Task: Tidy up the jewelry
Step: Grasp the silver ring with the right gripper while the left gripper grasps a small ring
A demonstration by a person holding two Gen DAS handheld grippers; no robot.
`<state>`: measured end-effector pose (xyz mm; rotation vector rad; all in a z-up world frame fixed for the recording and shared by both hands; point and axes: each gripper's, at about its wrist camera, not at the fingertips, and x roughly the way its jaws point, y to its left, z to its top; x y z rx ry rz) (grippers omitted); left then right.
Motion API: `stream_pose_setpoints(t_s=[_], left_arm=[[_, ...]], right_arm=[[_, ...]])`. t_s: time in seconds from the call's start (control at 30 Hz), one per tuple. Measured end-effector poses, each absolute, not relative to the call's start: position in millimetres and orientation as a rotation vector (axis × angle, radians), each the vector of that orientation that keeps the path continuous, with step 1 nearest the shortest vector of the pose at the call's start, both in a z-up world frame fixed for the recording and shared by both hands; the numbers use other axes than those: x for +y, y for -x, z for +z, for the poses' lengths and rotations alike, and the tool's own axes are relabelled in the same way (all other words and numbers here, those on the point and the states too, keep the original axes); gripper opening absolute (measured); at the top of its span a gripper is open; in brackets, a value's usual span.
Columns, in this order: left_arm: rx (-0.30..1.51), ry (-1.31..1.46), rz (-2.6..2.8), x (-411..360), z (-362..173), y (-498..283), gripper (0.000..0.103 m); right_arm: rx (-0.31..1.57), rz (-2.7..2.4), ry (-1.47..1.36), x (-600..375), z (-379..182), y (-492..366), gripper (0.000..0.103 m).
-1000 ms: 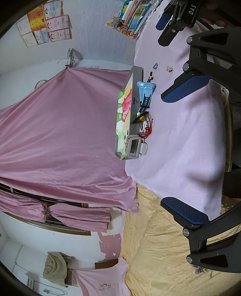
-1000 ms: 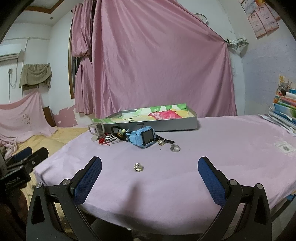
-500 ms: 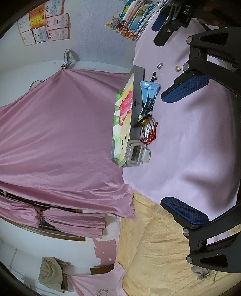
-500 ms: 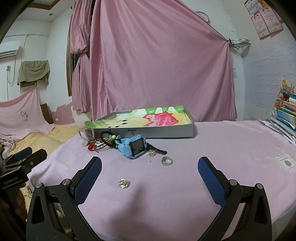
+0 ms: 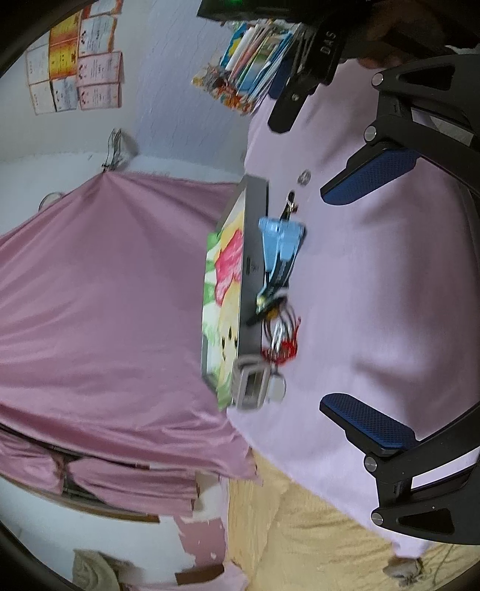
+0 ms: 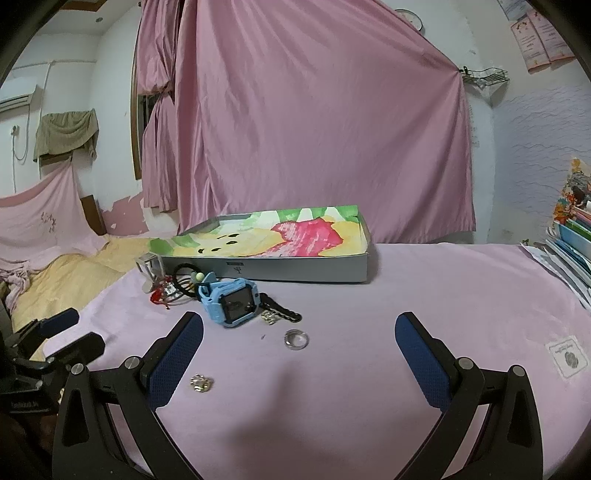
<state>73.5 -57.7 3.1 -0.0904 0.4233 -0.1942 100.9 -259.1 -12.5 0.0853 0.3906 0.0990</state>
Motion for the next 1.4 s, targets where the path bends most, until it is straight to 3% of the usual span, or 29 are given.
stream_pose_setpoints(t_s=[0.27, 0.37, 0.4, 0.57, 0.63, 0.9, 1.13, 1.4], left_arm=[[0.454, 0.095, -0.276, -80.1, -1.2, -82.3, 0.102], [0.466, 0.075, -0.309, -89.7, -2.3, -83.8, 0.102], [0.473, 0.068, -0.316, -91.5, -2.6, -84.3, 0.099], [0.530, 0.025, -0.357, -105.7, -7.7, -90.8, 0.082], [0.551, 0.006, -0.379, -112.2, -9.4, -93.2, 0.071], [0.632, -0.061, -0.435, -134.0, -15.4, -103.8, 0.044], [0.670, -0.104, -0.453, -142.9, -16.8, -111.5, 0.018], [0.698, -0.090, -0.422, -139.3, -14.6, -126.7, 0.013]], right_arm=[[0.447, 0.108, -0.122, -267.1, -24.0, -111.7, 0.100], [0.478, 0.118, -0.124, -269.8, -27.4, -116.9, 0.086], [0.491, 0.122, -0.124, -270.3, -28.8, -118.9, 0.081], [0.552, 0.145, -0.122, -271.9, -38.3, -129.5, 0.078], [0.581, 0.157, -0.122, -271.2, -41.5, -133.8, 0.070], [0.662, 0.182, -0.123, -266.1, -45.8, -147.4, 0.069], [0.739, 0.197, -0.130, -266.1, -50.5, -163.3, 0.056], [0.774, 0.193, -0.100, -257.4, -49.8, -176.2, 0.053]])
